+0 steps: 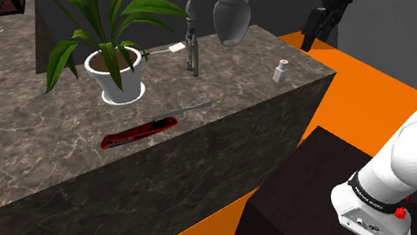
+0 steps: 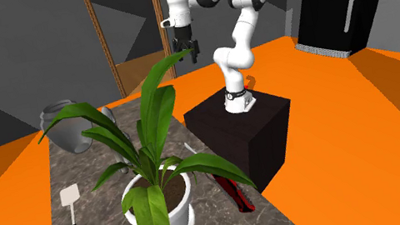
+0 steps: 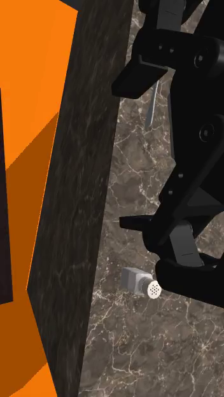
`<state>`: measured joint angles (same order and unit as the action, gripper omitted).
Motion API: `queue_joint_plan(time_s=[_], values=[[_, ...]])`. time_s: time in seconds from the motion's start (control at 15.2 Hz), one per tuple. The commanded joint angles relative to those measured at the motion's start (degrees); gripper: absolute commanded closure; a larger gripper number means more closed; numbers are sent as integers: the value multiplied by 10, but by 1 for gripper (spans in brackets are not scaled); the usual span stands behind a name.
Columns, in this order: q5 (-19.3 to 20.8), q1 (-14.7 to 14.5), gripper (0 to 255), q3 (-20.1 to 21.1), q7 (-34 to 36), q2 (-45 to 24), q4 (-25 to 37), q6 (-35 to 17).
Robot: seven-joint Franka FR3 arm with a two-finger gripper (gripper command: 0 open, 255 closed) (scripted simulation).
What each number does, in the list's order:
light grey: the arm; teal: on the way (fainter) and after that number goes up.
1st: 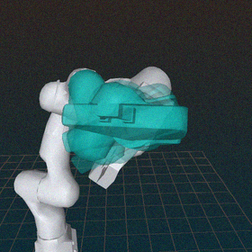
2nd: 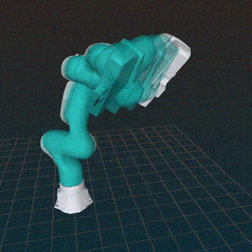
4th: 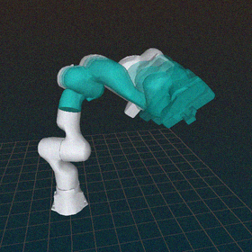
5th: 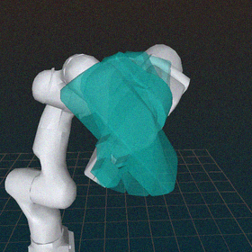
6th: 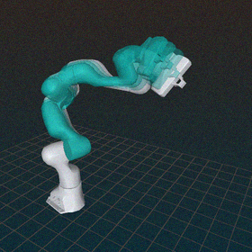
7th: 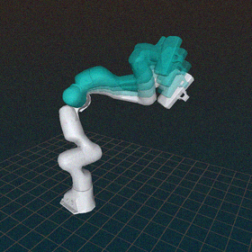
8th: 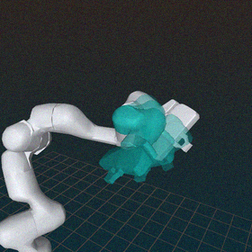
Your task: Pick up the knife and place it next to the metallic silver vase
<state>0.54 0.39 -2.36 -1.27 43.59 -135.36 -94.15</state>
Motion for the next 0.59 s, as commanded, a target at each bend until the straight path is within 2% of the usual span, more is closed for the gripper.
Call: queue_joint_plan(time_s=[0.0,0.53], values=[[0,0,0,0,0,0,0,0],[16,-58,0,-3,-130,-156,39,-116]])
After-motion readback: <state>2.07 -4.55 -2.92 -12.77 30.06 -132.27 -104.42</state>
